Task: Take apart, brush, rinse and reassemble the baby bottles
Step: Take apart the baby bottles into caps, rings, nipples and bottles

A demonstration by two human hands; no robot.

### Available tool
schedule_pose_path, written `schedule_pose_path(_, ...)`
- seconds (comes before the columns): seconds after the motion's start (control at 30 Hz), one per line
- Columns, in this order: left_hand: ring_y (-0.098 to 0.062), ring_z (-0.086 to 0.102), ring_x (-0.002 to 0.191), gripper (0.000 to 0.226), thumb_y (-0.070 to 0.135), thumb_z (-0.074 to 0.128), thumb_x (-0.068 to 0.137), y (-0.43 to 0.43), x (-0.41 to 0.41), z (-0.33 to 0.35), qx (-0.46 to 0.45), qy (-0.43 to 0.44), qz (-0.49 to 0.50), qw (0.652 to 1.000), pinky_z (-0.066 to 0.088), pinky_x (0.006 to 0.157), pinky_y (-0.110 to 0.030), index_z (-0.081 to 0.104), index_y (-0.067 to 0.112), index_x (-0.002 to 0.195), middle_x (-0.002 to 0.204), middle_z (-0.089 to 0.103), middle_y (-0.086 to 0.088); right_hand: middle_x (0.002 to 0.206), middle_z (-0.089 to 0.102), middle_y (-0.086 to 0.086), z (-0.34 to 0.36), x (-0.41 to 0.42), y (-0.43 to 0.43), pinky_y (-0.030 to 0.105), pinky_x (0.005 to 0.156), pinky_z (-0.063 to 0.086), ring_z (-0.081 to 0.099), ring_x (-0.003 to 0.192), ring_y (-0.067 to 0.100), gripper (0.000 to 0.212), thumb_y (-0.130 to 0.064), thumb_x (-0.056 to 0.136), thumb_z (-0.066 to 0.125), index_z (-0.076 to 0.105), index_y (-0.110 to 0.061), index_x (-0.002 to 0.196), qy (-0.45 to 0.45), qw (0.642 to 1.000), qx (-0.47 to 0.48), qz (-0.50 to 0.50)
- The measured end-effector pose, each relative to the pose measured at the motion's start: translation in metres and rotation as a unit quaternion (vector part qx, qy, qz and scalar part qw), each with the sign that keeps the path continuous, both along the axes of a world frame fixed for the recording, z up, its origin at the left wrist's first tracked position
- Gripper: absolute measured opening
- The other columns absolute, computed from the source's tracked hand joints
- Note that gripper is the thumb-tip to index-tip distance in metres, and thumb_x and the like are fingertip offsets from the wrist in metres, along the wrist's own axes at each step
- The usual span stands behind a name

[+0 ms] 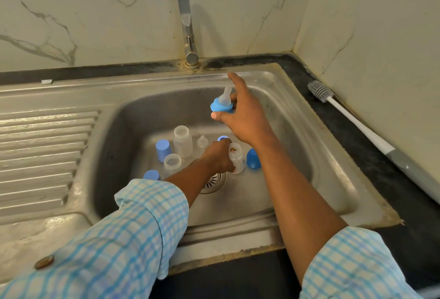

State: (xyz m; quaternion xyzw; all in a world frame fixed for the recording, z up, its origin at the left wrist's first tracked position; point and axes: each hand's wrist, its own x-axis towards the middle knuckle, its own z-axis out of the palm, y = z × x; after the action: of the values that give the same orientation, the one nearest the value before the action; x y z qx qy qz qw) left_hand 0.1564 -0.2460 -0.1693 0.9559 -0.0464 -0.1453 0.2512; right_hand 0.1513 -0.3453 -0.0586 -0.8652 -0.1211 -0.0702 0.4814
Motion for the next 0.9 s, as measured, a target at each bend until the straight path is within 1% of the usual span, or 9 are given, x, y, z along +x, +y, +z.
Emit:
schedule_pose_path(0.23,-0.027,0.056,0.119,0.084,0.019,0.089,0.070,0.003,-0.005,0.012,0.001,0.020,0.016,1.000,0.047,0.094,-0.033,0.042,0.011,0.139,0.134,0.056,-0.007,0.100,0.058,-0.006,-0.002,0.001,-0.002,0.021,0.080,0.043,0.056,0.087,0.010,0.097,-0.017,0.076,0.083,0.025,-0.031,0.153,0.006,1.000,0.000,0.010)
schedule_pose_path(0.3,-0.027,0.055,0.118,0.071,0.013,0.082,0.077,0.006,-0.009,0.023,0.029,0.032,0.034,0.998,0.043,0.084,-0.028,0.042,0.008,0.136,0.134,0.053,-0.010,0.101,0.061,-0.004,-0.003,0.002,-0.002,0.022,0.082,0.046,0.059,0.088,0.011,0.098,-0.016,0.075,0.084,0.026,-0.031,0.152,0.004,1.000,-0.004,0.009)
schedule_pose_path(0.37,-0.026,0.056,0.109,0.040,0.008,0.068,0.085,0.013,-0.017,0.040,0.054,0.011,0.065,0.996,0.041,0.076,-0.028,0.047,0.007,0.119,0.130,0.054,-0.014,0.106,0.062,-0.003,-0.003,0.001,-0.002,0.025,0.084,0.048,0.060,0.093,0.013,0.095,-0.016,0.074,0.085,0.030,-0.031,0.150,0.003,1.000,-0.001,0.010)
schedule_pose_path(0.43,-0.025,0.058,0.105,0.028,0.008,0.062,0.088,0.025,-0.028,0.059,0.044,-0.027,0.093,0.994,0.045,0.078,-0.030,0.053,0.007,0.115,0.126,0.059,-0.014,0.114,0.060,-0.003,-0.002,0.000,-0.002,0.026,0.086,0.048,0.059,0.097,0.013,0.086,-0.019,0.074,0.084,0.037,-0.030,0.145,0.003,1.000,0.000,0.011)
schedule_pose_path(0.53,-0.022,0.061,0.113,0.059,0.016,0.071,0.086,0.050,-0.046,0.088,-0.074,-0.092,0.110,0.987,0.045,0.085,-0.026,0.050,0.012,0.141,0.125,0.063,-0.005,0.114,0.060,-0.007,0.001,-0.004,0.002,0.029,0.084,0.051,0.059,0.093,0.011,0.062,-0.027,0.074,0.085,0.054,-0.027,0.127,0.006,1.000,0.000,0.024)
schedule_pose_path(0.6,-0.016,0.062,0.107,0.072,0.020,0.079,0.082,0.067,-0.063,0.100,-0.183,-0.138,0.108,0.967,0.047,0.087,-0.026,0.044,0.021,0.145,0.123,0.060,0.002,0.107,0.062,-0.010,0.005,-0.008,0.008,0.033,0.084,0.054,0.061,0.093,0.012,0.049,-0.032,0.072,0.086,0.061,-0.024,0.113,0.019,0.999,0.000,0.042)
schedule_pose_path(0.7,-0.008,0.057,0.113,0.089,0.023,0.086,0.077,0.085,-0.078,0.101,-0.304,-0.145,0.118,0.934,0.050,0.091,-0.026,0.035,0.032,0.149,0.132,0.048,0.012,0.096,0.065,-0.011,0.011,-0.017,0.017,0.032,0.074,0.060,0.067,0.082,0.013,0.044,-0.036,0.072,0.086,0.063,-0.023,0.107,0.057,0.995,0.015,0.078)
schedule_pose_path(0.8,-0.007,0.059,0.116,0.075,0.018,0.084,0.078,0.088,-0.076,0.103,-0.340,-0.156,0.107,0.921,0.050,0.091,-0.018,0.046,0.025,0.142,0.135,0.055,0.010,0.082,0.070,0.000,0.013,-0.023,0.021,0.021,0.060,0.056,0.070,0.064,0.008,0.035,-0.031,0.078,0.082,0.062,-0.021,0.105,0.096,0.989,0.027,0.111)
schedule_pose_path(0.9,-0.008,0.069,0.105,0.053,0.008,0.081,0.080,0.086,-0.068,0.108,-0.390,-0.160,0.117,0.899,0.054,0.084,-0.016,0.059,0.012,0.129,0.120,0.069,-0.001,0.087,0.071,0.008,0.015,-0.024,0.022,0.021,0.061,0.057,0.072,0.069,0.012,0.025,-0.024,0.087,0.073,0.064,-0.012,0.107,0.117,0.981,0.088,0.125)
